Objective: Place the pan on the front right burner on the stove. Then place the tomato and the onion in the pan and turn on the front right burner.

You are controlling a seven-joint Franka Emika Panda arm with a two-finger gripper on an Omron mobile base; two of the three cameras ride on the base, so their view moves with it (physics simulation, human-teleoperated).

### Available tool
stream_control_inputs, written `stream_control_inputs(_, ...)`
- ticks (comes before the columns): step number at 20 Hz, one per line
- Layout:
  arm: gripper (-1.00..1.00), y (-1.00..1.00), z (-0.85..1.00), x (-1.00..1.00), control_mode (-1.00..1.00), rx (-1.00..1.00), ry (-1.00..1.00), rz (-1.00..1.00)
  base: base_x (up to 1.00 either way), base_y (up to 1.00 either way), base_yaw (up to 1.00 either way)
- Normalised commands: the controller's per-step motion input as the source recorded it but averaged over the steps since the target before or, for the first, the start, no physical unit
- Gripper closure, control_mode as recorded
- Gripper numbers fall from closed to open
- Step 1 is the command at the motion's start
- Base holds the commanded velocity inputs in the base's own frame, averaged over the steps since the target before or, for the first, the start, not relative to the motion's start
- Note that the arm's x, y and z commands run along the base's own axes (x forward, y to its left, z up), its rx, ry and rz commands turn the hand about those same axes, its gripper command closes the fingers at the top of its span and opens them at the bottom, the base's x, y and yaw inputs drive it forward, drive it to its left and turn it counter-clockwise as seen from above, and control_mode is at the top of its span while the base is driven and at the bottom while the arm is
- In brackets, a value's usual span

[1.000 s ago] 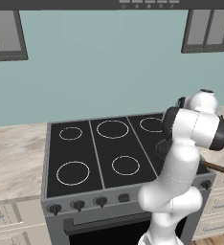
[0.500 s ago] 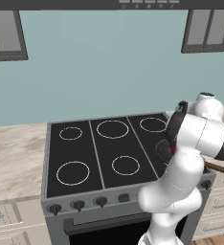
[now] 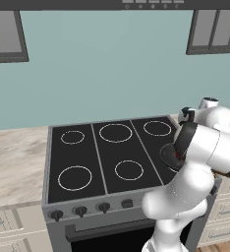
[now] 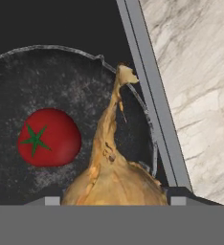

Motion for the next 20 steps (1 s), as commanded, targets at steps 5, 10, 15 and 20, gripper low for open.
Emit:
stream_control_inputs(5, 1.0, 0.16, -0.01, -0.17, -1.0, 0.0, 0.0, 0.0, 0.0, 0.0, 0.0)
stream_control_inputs(10, 1.0, 0.01, -0.09, -0.01, -1.0, 0.0, 0.01, 0.0, 0.0, 0.0, 0.0)
stream_control_inputs(15, 1.0, 0.0, -0.13, 0.0, -1.0, 0.0, 0.03, 0.0, 0.0, 0.0, 0.0)
stream_control_inputs(20, 1.0, 0.06, -0.12, 0.0, -1.0, 0.0, 0.03, 0.0, 0.0, 0.0, 0.0)
